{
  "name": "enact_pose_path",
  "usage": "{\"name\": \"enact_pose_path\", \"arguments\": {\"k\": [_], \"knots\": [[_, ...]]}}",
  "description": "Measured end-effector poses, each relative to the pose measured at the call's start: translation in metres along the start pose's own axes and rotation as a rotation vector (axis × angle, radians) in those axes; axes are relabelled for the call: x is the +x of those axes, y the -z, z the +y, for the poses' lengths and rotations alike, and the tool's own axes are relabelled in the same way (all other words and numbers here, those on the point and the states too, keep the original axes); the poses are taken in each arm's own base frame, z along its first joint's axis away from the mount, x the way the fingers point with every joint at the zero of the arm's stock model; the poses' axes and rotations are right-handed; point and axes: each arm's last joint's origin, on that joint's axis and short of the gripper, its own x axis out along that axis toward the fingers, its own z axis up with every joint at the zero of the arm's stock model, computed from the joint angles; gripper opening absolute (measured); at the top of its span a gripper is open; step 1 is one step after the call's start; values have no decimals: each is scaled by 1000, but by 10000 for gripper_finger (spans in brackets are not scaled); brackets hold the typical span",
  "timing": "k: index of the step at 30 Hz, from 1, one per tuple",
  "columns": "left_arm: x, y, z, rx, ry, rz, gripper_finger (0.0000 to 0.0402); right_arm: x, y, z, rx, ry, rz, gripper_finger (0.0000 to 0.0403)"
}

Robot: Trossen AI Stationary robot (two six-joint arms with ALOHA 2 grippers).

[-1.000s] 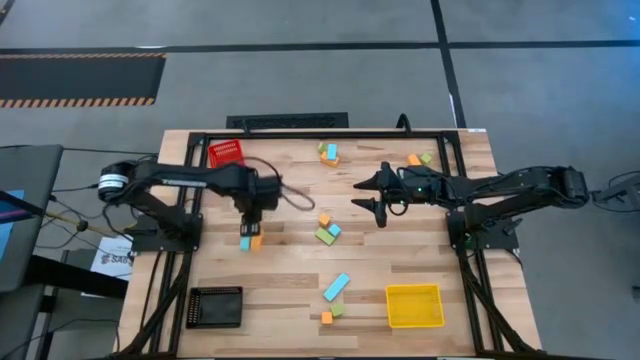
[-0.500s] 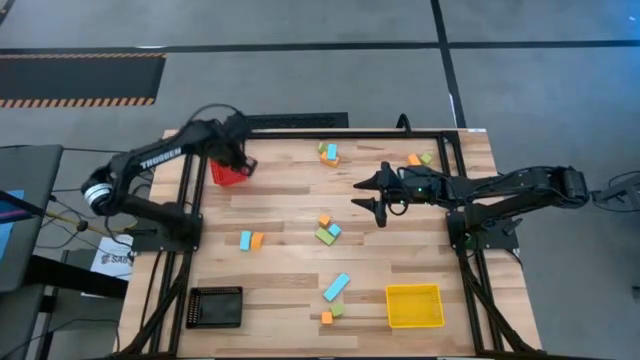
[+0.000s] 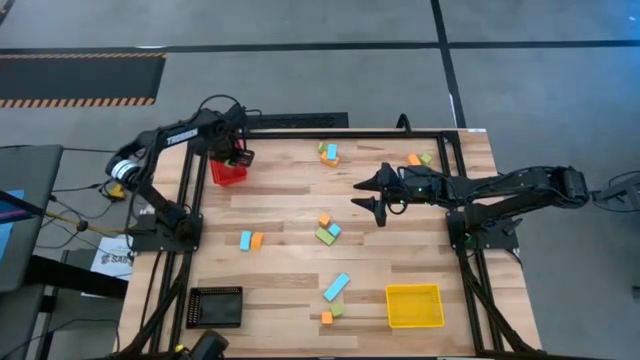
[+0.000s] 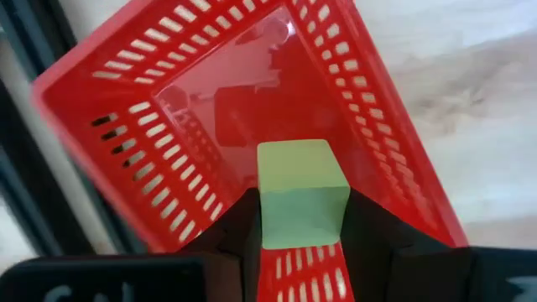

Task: Sort & place blocks by color
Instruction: Put the green block into the red bin, then put the yellow block into the black bin

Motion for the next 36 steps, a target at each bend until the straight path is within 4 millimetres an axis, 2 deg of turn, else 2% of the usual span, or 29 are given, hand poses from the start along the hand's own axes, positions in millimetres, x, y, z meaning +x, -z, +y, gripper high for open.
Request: {"name": "enact_pose_path", "arguments": {"k": [4,14,17,22,26,30,33,36], "knots": [[9,-4,-3,0,-5,13,121,0,0,1,-1,-4,1,249],[8,-2,-4,40,-6,17,265,0,1,2,0,-5,7,249],[-2,0,-3,45,-3,4,285,0,1,2,0,-5,7,249],[-35,6,-5,111,81,-78,291,0,-1,2,0,-10,-9,249],[-60,24,-27,224,268,-191,288,0,-5,3,0,-20,-52,249],[-73,42,-60,383,391,-330,283,0,-6,0,-2,9,-69,249],[-77,54,-89,585,502,-410,281,0,-7,-3,21,32,-75,249],[-78,70,-121,857,595,-491,280,0,-6,-4,25,40,-68,249]]}}
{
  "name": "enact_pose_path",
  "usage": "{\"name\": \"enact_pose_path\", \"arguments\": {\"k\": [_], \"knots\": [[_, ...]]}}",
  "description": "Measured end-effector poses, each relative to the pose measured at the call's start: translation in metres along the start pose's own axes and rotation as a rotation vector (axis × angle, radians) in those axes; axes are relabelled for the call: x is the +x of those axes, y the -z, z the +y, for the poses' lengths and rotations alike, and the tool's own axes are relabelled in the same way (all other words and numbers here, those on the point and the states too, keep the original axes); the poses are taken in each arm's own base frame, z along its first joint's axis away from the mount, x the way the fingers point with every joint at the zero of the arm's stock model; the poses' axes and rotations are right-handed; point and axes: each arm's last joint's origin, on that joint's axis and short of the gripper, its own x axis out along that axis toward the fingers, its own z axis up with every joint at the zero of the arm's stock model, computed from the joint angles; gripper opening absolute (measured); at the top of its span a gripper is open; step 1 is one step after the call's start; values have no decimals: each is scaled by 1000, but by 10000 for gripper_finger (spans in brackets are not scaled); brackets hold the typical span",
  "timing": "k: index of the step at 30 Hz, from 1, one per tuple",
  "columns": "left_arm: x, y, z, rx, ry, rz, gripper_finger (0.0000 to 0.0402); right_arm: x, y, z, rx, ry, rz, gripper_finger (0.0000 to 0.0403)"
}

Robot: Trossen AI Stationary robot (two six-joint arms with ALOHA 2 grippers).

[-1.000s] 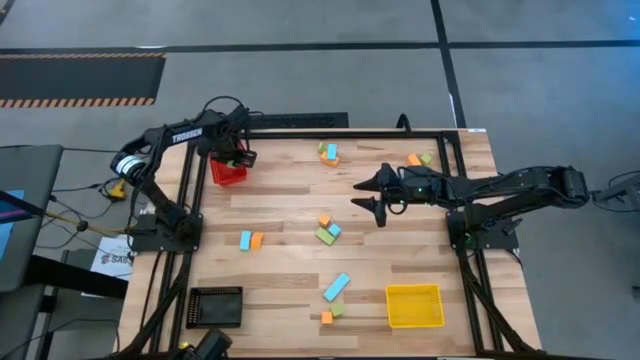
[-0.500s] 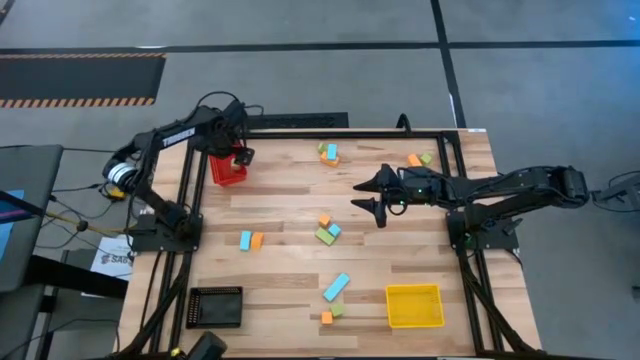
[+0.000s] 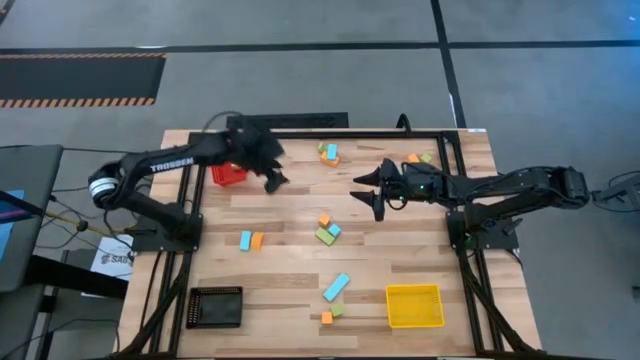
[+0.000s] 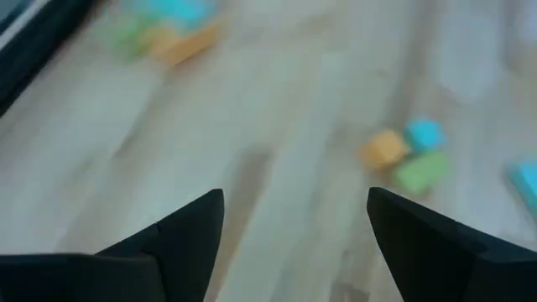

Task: Sort & place blocks by color
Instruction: Put the yellow block into the black bin

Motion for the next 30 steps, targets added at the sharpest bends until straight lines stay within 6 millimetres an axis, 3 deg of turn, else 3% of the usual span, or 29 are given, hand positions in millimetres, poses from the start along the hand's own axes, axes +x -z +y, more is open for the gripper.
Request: {"name": "enact_pose_path", "arguments": {"k": [7,11,17,25,30], "knots": [[50,3,-51,595,132,24,280,0,1,1,14,-3,10,249],[84,9,-72,747,179,21,280,0,4,6,60,-24,28,249],[117,4,-90,808,189,-42,280,-2,12,15,50,-55,90,249],[150,-2,-75,766,189,-16,280,-4,17,24,37,-86,127,249],[160,-1,-70,738,212,5,280,-4,18,24,37,-82,141,249]]}}
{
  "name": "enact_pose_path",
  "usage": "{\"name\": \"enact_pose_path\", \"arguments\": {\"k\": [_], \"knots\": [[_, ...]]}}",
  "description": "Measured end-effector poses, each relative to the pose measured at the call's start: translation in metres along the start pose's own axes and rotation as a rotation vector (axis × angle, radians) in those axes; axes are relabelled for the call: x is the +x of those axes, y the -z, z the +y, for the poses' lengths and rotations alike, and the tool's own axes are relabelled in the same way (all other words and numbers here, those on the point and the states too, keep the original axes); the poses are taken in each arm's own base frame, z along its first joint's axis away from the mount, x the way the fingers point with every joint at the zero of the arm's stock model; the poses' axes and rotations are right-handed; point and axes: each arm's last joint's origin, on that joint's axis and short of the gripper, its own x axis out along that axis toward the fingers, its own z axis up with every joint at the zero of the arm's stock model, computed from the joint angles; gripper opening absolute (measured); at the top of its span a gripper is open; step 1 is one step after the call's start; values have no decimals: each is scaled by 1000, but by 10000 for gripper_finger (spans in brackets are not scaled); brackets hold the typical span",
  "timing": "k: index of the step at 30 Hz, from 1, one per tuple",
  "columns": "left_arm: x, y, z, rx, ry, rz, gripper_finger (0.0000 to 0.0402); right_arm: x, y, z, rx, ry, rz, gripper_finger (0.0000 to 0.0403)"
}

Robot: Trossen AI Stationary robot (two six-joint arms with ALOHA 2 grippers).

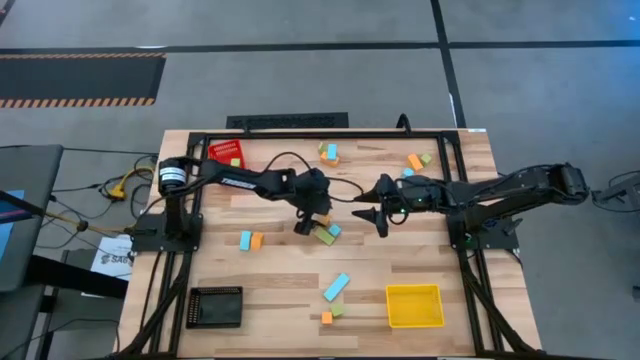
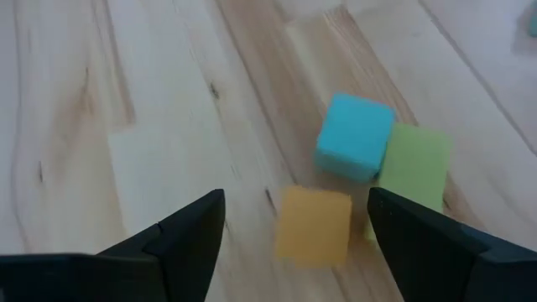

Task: Sort & place blocks by color
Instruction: Put the yellow block into the black bin

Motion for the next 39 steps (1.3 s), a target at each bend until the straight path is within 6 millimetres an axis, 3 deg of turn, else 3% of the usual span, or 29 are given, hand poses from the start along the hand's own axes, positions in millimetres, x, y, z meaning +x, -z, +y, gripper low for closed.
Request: {"name": "enact_pose_path", "arguments": {"k": [7,21,31,34,39], "knots": [[5,4,-1,1,20,21,270,0,0,-2,18,9,3,249],[5,8,-2,-7,35,48,152,0,-1,-4,20,15,0,249],[5,7,-2,-31,35,42,114,0,-1,-4,19,15,-1,249],[-10,0,6,-93,16,32,102,0,-1,-4,17,15,-1,249],[-71,-24,12,-231,35,24,101,0,-1,-4,8,15,-1,249]]}}
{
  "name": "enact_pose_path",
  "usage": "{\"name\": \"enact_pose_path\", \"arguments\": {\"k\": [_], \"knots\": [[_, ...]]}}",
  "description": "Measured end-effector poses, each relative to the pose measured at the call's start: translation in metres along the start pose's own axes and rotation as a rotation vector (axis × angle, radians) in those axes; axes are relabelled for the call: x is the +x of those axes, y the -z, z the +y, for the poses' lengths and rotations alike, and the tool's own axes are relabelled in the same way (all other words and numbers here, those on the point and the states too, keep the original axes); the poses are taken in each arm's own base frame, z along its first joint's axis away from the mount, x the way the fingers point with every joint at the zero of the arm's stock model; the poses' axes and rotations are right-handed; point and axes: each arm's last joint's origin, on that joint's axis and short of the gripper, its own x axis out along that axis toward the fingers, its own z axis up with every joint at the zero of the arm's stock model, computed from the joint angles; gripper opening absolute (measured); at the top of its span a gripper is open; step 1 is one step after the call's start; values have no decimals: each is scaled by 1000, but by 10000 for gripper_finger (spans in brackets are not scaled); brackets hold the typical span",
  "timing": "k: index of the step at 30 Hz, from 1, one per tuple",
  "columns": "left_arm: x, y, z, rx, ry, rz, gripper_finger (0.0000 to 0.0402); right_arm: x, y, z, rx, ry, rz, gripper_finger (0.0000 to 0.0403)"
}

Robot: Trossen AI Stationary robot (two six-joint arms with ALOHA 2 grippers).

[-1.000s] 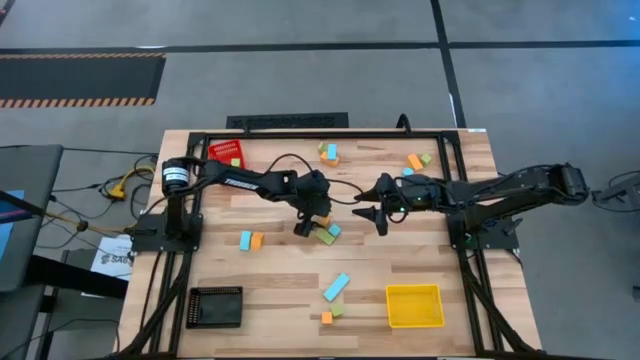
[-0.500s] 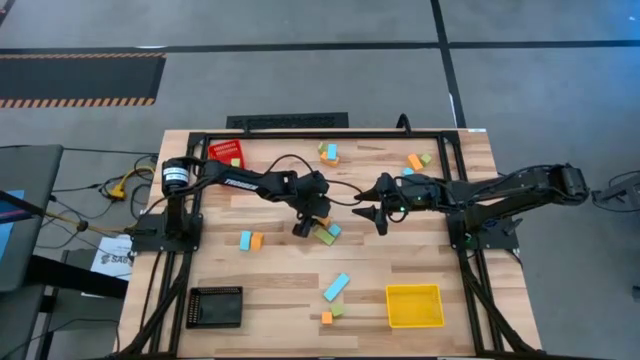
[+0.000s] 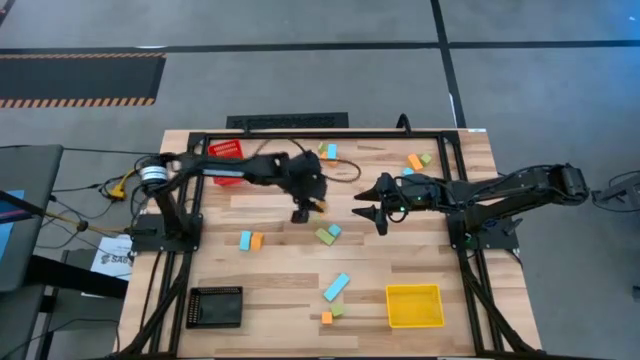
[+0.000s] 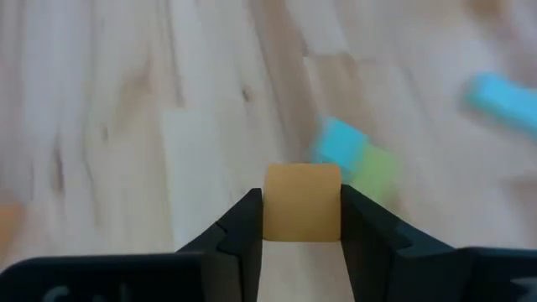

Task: Sort & place blocks by color
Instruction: Put the yellow block into the black bin

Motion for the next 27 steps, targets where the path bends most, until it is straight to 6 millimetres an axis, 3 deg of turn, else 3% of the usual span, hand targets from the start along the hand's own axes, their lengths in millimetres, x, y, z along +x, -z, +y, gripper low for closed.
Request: {"name": "enact_pose_path", "arguments": {"k": [5,8,12,16,20,23,27], "knots": [[-66,9,-43,-202,194,140,101,0,-2,-5,-34,20,-7,249],[-98,28,-82,-292,258,298,99,0,-4,-10,-67,44,-13,249],[-124,52,-142,-341,357,330,99,0,-7,-20,-100,87,-25,249],[-128,79,-192,-395,490,312,100,-1,-12,-33,-110,141,-41,249],[-121,103,-228,-436,568,261,99,-2,-15,-45,-94,187,-53,249],[-110,117,-244,-434,594,214,99,-3,-17,-50,-86,210,-59,249],[-95,133,-249,-463,520,241,99,-4,-18,-54,-80,226,-63,249]]}}
